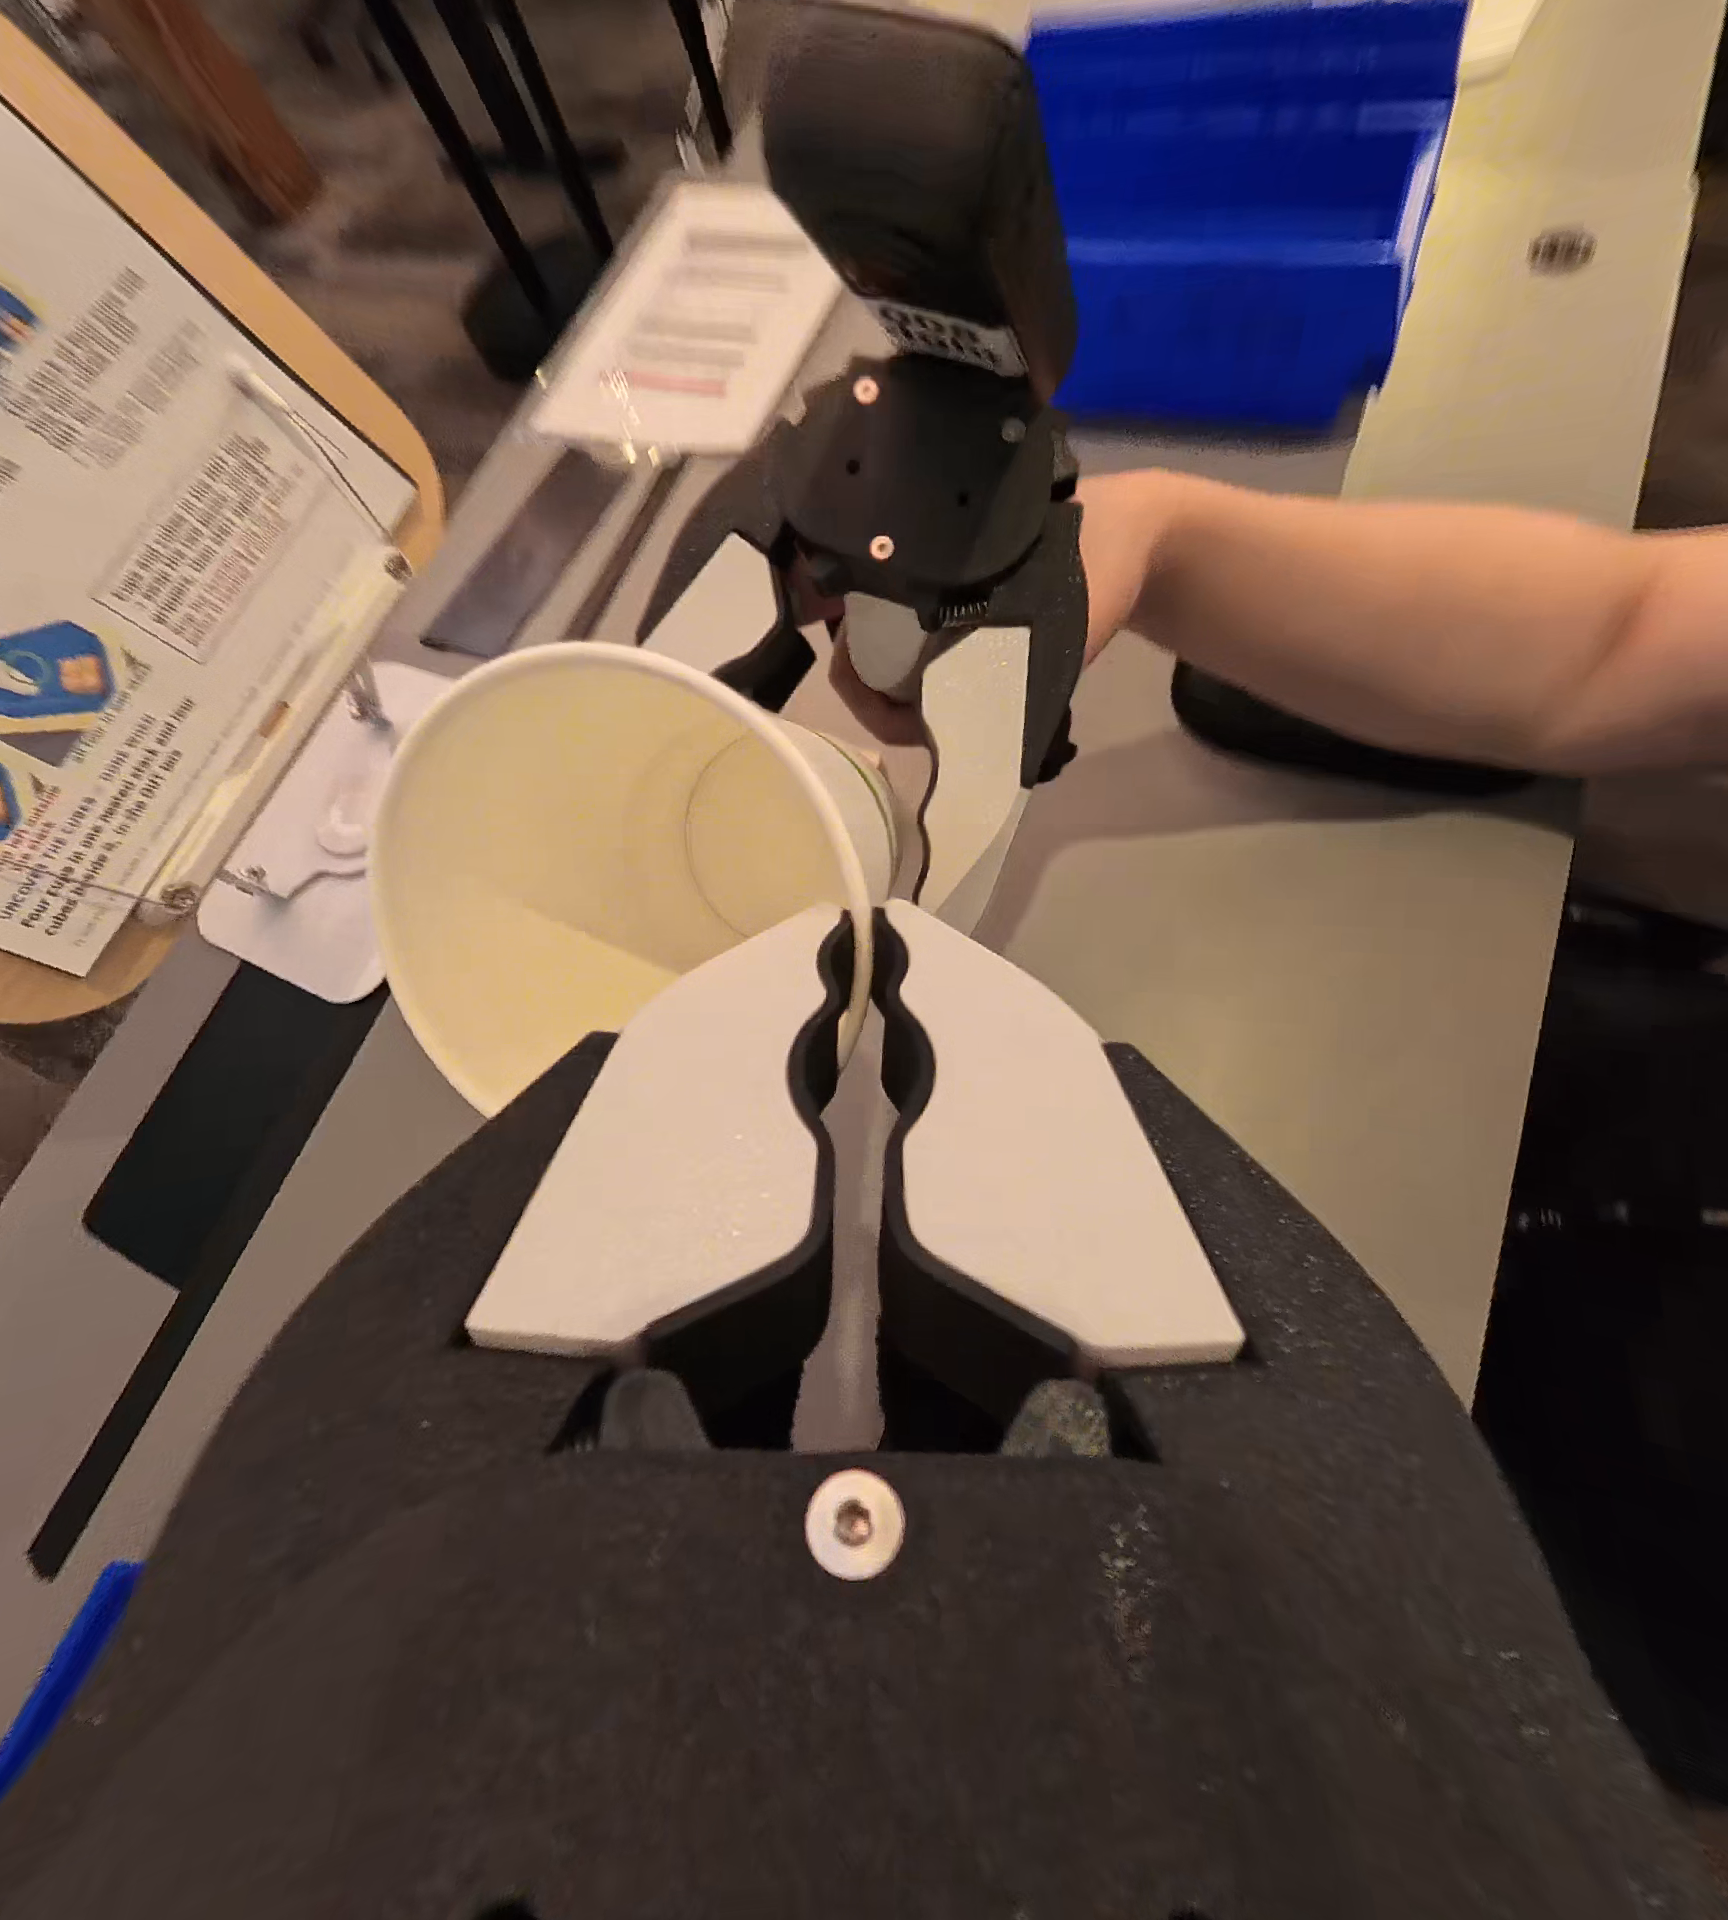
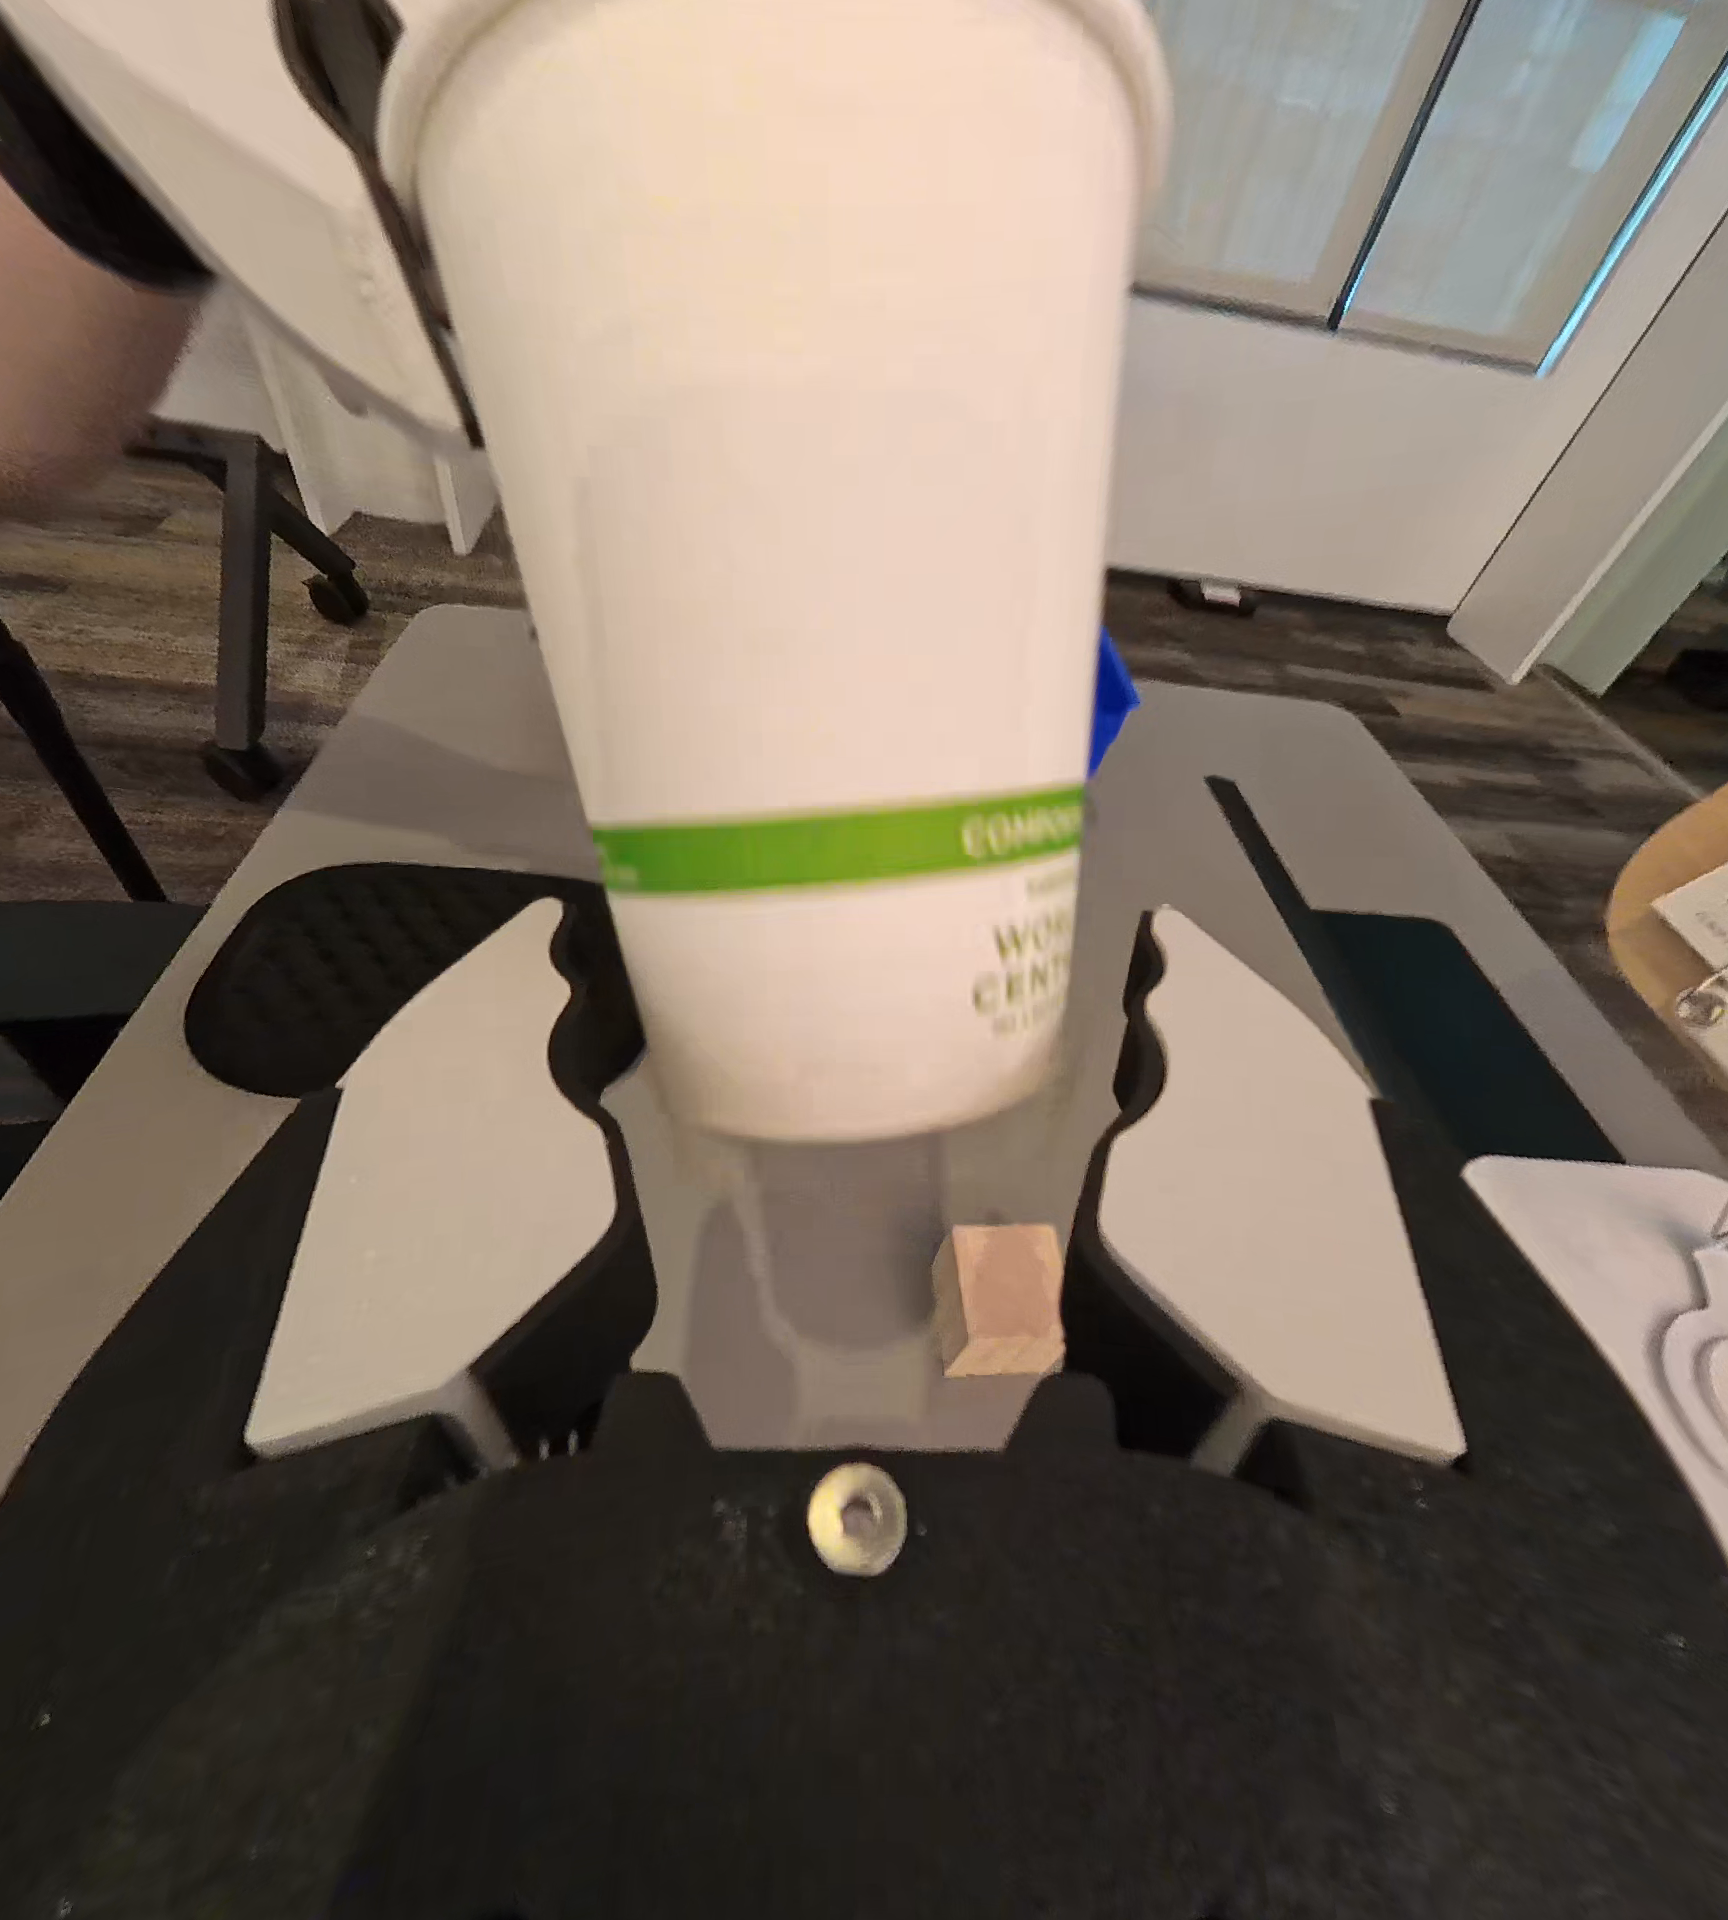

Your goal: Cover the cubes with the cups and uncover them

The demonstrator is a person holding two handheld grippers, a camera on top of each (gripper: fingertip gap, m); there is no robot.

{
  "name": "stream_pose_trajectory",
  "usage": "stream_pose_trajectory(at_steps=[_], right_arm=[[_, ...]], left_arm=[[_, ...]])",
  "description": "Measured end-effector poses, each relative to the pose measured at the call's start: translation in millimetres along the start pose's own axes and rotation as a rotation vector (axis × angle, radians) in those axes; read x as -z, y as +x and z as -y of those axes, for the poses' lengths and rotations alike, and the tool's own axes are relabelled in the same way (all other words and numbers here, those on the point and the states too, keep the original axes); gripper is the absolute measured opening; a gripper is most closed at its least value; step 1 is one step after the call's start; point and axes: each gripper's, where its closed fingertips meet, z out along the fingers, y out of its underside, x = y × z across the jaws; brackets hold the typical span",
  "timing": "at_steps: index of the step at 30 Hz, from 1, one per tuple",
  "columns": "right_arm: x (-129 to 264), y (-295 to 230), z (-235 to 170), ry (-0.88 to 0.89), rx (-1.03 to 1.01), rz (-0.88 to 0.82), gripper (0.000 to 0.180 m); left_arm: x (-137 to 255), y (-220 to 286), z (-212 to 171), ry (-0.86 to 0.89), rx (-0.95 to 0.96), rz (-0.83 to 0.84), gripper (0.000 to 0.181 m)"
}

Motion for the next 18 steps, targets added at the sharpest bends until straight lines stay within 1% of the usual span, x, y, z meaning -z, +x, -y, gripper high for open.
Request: stream_pose_trajectory(at_steps=[3,6,7,9,11,15,18], right_arm=[[14,-2,21,0.152,0.007,0.03,0.097],[25,-9,45,0.313,-0.031,0.088,0.098],[27,-13,52,0.354,-0.039,0.104,0.1],[30,-24,64,0.419,-0.027,0.14,0.101],[31,-36,72,0.447,0.017,0.164,0.102],[24,-48,76,0.422,0.114,0.128,0.103],[20,-54,78,0.415,0.147,0.111,0.099]], left_arm=[[24,3,7,0.222,0.059,0.025,0.002],[51,14,18,0.487,0.109,0.003,0.002],[56,18,18,0.537,0.124,-0.007,0.002],[58,24,13,0.58,0.136,-0.005,0.002],[59,27,10,0.623,0.139,0.016,0.002],[59,36,8,0.695,0.16,-0.012,0.002],[57,37,6,0.72,0.185,-0.026,0.002]])
